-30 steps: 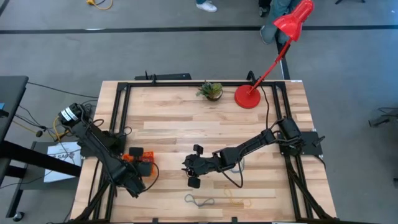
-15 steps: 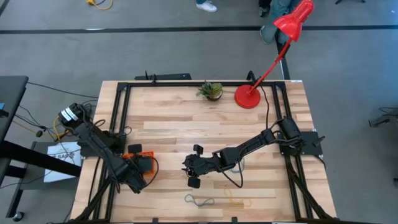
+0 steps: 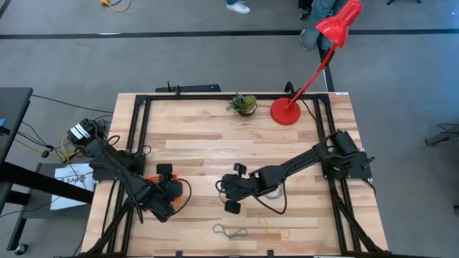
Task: Pick and place rubber bands into bin
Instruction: Put the blue rubber band into the orange basket
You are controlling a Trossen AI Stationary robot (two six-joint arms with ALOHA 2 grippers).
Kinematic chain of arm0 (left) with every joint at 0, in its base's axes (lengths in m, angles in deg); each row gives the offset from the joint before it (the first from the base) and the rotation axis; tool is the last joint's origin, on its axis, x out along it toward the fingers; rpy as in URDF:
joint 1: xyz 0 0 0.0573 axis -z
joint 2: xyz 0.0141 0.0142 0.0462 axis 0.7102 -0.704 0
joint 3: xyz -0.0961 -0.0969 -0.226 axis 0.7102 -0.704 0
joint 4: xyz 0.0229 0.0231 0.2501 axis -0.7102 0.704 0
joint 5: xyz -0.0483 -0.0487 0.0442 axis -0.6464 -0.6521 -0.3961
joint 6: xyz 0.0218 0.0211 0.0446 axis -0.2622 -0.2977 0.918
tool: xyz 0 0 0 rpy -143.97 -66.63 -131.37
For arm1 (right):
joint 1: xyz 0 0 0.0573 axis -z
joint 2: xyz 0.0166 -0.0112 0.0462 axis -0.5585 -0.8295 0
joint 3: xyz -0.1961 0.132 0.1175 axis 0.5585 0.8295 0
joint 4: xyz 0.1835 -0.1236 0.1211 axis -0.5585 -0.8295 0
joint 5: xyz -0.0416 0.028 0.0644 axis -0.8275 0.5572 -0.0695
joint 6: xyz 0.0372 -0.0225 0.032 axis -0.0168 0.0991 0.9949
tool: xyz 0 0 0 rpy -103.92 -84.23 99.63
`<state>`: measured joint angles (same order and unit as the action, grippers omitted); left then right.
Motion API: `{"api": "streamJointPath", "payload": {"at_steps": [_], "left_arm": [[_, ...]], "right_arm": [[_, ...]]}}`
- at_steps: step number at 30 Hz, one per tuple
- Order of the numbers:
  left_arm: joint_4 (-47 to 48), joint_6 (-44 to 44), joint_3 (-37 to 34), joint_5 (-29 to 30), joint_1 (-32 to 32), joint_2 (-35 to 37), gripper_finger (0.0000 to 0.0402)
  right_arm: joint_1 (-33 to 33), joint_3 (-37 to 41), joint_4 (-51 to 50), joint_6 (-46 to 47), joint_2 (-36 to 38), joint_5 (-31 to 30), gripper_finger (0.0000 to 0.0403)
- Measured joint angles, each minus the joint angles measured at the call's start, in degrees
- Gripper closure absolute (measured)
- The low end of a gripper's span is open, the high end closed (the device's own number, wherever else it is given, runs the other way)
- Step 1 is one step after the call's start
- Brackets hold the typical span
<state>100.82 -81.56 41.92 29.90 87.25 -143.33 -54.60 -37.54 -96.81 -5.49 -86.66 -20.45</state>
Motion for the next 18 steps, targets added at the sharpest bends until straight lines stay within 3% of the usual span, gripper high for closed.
{"api": "streamJointPath", "payload": {"at_steps": [7, 14, 18], "left_arm": [[-8.7, 3.0, 3.9, 7.9, -2.8, 0.1, 0.0246], [-23.8, 7.9, 3.9, 8.4, -6.7, 0.0, 0.0246], [-29.8, 10.2, 4.0, 9.4, -8.8, 0.0, 0.0246]], "right_arm": [[-4.7, -0.1, -18.0, 11.3, 2.8, 3.3, 0.0291], [-10.8, 0.7, -38.8, 32.7, 1.5, 2.2, 0.0291], [-12.7, 2.8, -42.8, 36.0, 1.5, 1.7, 0.0291]]}}
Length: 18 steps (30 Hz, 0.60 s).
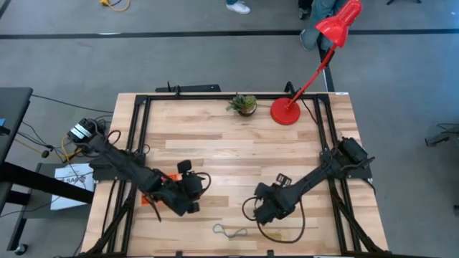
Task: Pick and place rubber bands into bin
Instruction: Put the blue rubber band into the orange basket
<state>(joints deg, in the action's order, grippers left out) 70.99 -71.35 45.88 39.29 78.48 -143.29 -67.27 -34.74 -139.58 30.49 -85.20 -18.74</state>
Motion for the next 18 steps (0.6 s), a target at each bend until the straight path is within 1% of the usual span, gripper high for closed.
{"api": "streamJointPath", "payload": {"at_steps": [3, 7, 12, 18], "left_arm": [[-1.4, 0.3, 0.0, 0.0, -1.2, 0.0, 0.0246], [-1.5, 0.3, 0.0, 0.0, -2.5, 0.0, 0.0246], [-1.5, 0.4, 0.0, 0.0, -3.5, 0.0, 0.0246], [-1.5, 0.4, 0.0, 0.0, -3.7, 0.0, 0.0246]], "right_arm": [[-0.7, 2.5, 1.0, -0.7, -0.1, 1.5, 0.0291], [-0.7, 4.5, 2.8, -1.1, -0.1, 1.8, 0.0291], [1.1, 6.9, 7.6, -4.2, 0.2, 2.9, 0.0291], [3.0, 7.2, 9.5, -5.3, 0.2, 3.6, 0.0295]]}}
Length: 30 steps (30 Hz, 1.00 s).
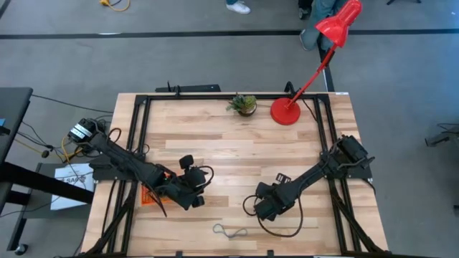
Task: Pick and place rubber bands into bin
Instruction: Put the blue rubber band into the orange basket
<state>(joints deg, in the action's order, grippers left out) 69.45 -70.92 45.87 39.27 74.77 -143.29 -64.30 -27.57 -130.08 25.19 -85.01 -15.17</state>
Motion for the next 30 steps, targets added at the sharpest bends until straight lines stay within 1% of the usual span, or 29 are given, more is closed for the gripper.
{"api": "streamJointPath", "payload": {"at_steps": [5, 8, 10, 11, 15, 17, 20, 22, 24, 27, 29, 30], "left_arm": [[0.0, 0.0, 0.0, 0.0, 0.0, 0.0, 0.0246], [0.0, 0.0, 0.0, 0.0, 0.0, 0.0, 0.0246], [0.0, -0.2, 0.0, 0.0, 0.0, 0.0, 0.0246], [0.0, -0.3, 0.0, 0.0, 0.0, 0.0, 0.0246], [-0.4, 0.4, 0.0, 0.0, 0.0, 0.0, 0.0246], [-1.1, 1.5, 0.0, -0.1, -0.2, 0.0, 0.0246], [-2.5, 4.4, 0.0, -2.0, -0.3, 0.0, 0.0246], [-3.8, 6.9, 0.0, -3.5, -0.3, 0.0, 0.0246], [-5.6, 9.8, 0.0, -4.6, -0.3, 0.0, 0.0246], [-8.1, 14.4, 0.0, -6.2, -0.2, 0.0, 0.0246], [-9.3, 16.5, 0.0, -7.9, -0.2, 0.0, 0.0246], [-9.6, 17.2, 0.0, -8.8, -0.2, 0.0, 0.0246]], "right_arm": [[0.0, 0.1, 2.5, 0.3, -0.1, -1.5, 0.0321], [0.0, 0.1, 4.8, 0.4, -0.2, -4.8, 0.0359], [0.0, 0.1, 6.2, 0.5, -0.4, -8.5, 0.0389], [0.1, 0.1, 6.5, 0.3, -0.5, -11.1, 0.0394], [0.9, -2.8, 6.3, -2.3, -0.5, -22.5, 0.039], [1.6, -5.2, 7.4, -5.3, -0.5, -26.8, 0.0397], [3.1, -9.3, 11.7, -15.4, -0.5, -28.3, 0.0398], [4.0, -11.8, 16.3, -21.9, -0.5, -29.4, 0.0396], [4.8, -13.4, 21.5, -28.2, -0.4, -29.2, 0.0397], [5.6, -14.2, 29.4, -35.9, -0.4, -23.9, 0.04], [5.9, -14.2, 33.0, -39.0, -0.4, -19.6, 0.0399], [5.9, -14.2, 34.3, -40.1, -0.4, -18.5, 0.0399]]}}
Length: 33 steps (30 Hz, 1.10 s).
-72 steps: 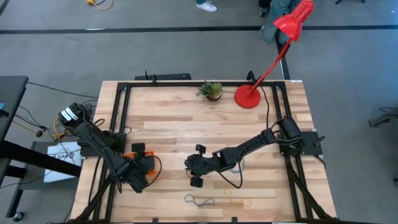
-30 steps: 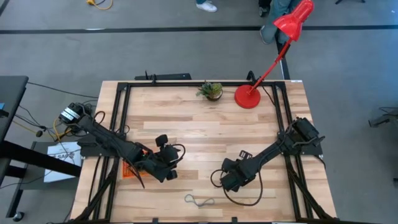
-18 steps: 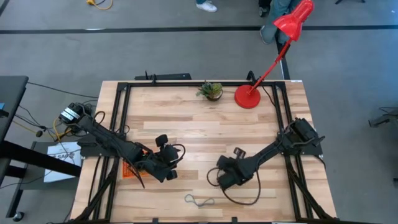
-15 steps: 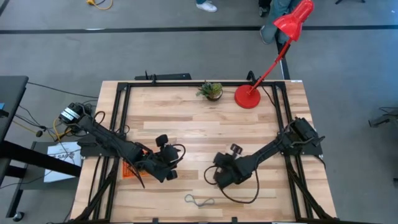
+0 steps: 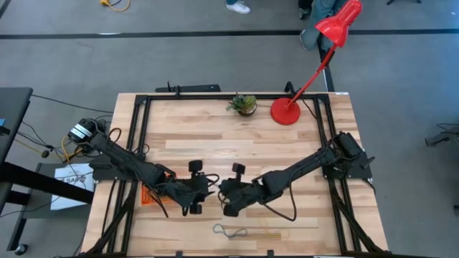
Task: Pick and place rubber bands into bin
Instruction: Put the blue rubber band into the orange basket
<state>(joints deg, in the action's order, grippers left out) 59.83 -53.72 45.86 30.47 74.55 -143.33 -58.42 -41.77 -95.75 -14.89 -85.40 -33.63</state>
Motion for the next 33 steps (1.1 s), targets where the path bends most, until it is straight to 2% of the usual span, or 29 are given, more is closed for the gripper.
{"api": "streamJointPath", "payload": {"at_steps": [16, 27, 30, 33], "left_arm": [[-0.8, 0.8, -0.9, -1.4, -0.2, 0.0, 0.0246], [-2.4, 5.1, -0.9, -1.7, -1.5, 0.0, 0.0247], [-2.2, 6.1, -0.9, -1.8, -1.6, 0.0, 0.0262], [-2.2, 7.0, -0.9, -2.6, -1.6, 0.0, 0.0296]], "right_arm": [[0.3, 0.0, 2.7, -1.5, 0.0, 1.0, 0.0401], [1.4, 0.0, 3.9, -1.3, 0.1, 0.9, 0.0398], [1.9, 0.0, 3.9, 0.1, 0.1, 1.1, 0.0391], [2.1, 0.0, 3.9, 0.1, 0.1, 1.3, 0.0378]]}}
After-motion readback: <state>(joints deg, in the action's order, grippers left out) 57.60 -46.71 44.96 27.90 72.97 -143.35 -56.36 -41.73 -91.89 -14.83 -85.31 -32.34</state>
